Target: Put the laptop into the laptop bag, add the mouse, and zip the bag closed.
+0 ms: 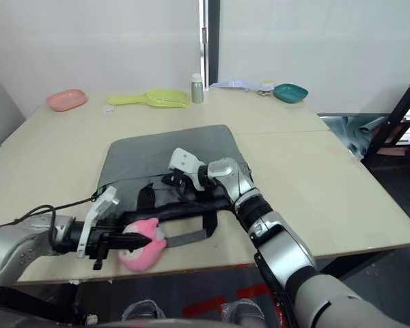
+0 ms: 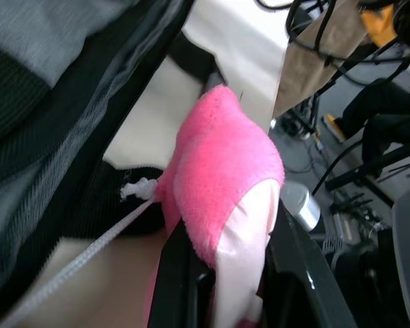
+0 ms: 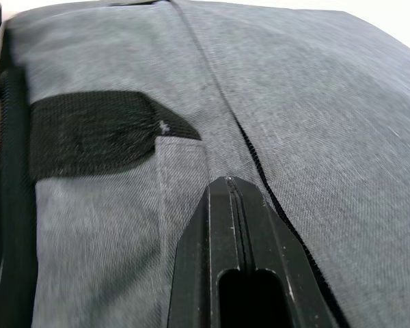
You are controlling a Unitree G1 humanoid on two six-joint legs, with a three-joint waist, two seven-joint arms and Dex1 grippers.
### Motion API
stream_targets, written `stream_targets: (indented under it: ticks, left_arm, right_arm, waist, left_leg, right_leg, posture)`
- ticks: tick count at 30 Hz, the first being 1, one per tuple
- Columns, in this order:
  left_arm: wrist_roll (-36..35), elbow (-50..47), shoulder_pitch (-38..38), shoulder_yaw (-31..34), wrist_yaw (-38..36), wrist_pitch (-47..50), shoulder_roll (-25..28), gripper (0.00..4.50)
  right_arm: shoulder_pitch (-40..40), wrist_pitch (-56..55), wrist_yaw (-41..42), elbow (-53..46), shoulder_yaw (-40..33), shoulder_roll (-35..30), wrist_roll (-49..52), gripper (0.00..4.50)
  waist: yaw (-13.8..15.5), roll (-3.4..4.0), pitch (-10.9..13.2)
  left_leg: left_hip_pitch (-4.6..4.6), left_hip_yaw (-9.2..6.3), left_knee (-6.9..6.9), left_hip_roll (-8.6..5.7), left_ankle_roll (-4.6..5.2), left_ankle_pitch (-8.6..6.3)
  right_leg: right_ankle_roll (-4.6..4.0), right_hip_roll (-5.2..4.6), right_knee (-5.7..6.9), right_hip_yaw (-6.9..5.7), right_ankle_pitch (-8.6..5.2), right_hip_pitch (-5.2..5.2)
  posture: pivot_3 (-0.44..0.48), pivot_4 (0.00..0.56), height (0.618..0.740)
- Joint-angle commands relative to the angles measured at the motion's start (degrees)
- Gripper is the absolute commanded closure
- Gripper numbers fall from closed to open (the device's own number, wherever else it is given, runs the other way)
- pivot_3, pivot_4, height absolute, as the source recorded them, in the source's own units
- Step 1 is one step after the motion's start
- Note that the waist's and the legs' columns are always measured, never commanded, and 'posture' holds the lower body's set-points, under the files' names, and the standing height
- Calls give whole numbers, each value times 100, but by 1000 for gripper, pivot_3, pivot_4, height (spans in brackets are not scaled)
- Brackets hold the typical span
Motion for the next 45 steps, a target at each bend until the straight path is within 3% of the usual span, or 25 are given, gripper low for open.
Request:
stream_targets:
  ticks: [1, 11, 15, 21, 23, 29, 37, 45]
  left_arm:
    - [-196, -360, -194, -313, 39, 39, -262, 4491]
    - [73, -123, -238, -382, 100, -118, -247, 4491]
    - [125, -148, -129, -383, 102, -204, -204, 4491]
    - [135, -201, 120, -302, 88, -328, -91, 4491]
    - [169, -177, 226, -290, 45, -421, -25, 4491]
    - [184, -129, 405, -248, -37, -625, 123, 4491]
    - [218, -70, 367, -307, -43, -741, 122, 4491]
    - [323, 11, 211, -436, -127, -798, 71, 4491]
  right_arm:
    - [255, 338, -45, 569, 277, -10, -372, 4500]
    - [264, 373, -14, 460, 224, -34, -319, 4500]
    - [306, 703, 139, -92, -131, -32, 132, 4500]
    - [421, 2403, 489, -2065, -984, -665, 1216, 2630]
    - [355, 2980, 594, -2507, -1301, -1231, 1474, 1945]
    - [90, 3968, 779, -2594, -1829, -2580, 1833, 46]
    - [-314, 4852, 678, -1467, -2014, -3353, 1844, 46]
    - [-192, 5097, 378, -967, -2041, -2955, 1890, 46]
  waist:
    - [-3, 0, 0]
    - [-14, 11, -10]
    - [-8, 18, -7]
    - [72, 37, 36]
    - [99, 38, 38]
    - [106, 36, 40]
    - [99, 37, 42]
    - [113, 38, 42]
  left_leg:
    - [0, 0, 0, 0, 0, 0]
    - [-4, 1, -1, 0, 0, 0]
    - [-4, 0, -5, 0, 0, 0]
    - [-29, -1, -5, 0, 1, 1]
    - [-44, 0, -5, 0, 3, 2]
    - [-43, 3, -37, 0, 2, -2]
    - [-28, 14, -16, 1, 2, -2]
    - [-31, 14, 0, 1, 7, -1]
  right_leg:
    - [0, 0, -1, 0, 0, -1]
    - [3, 2, -11, 2, -2, -2]
    - [4, 2, -15, 0, -2, -6]
    - [10, 3, -60, -5, 1, -7]
    - [11, 3, -83, -7, 3, -7]
    - [17, 6, -108, -15, -1, -8]
    - [20, 4, -85, -2, -3, -3]
    - [19, 4, -69, -1, -3, -6]
  posture:
    - [0, 150, 740]
    - [0, 150, 740]
    - [0, 150, 740]
    - [0, 150, 740]
    - [0, 150, 740]
    - [0, 150, 740]
    - [0, 150, 740]
    - [0, 150, 740]
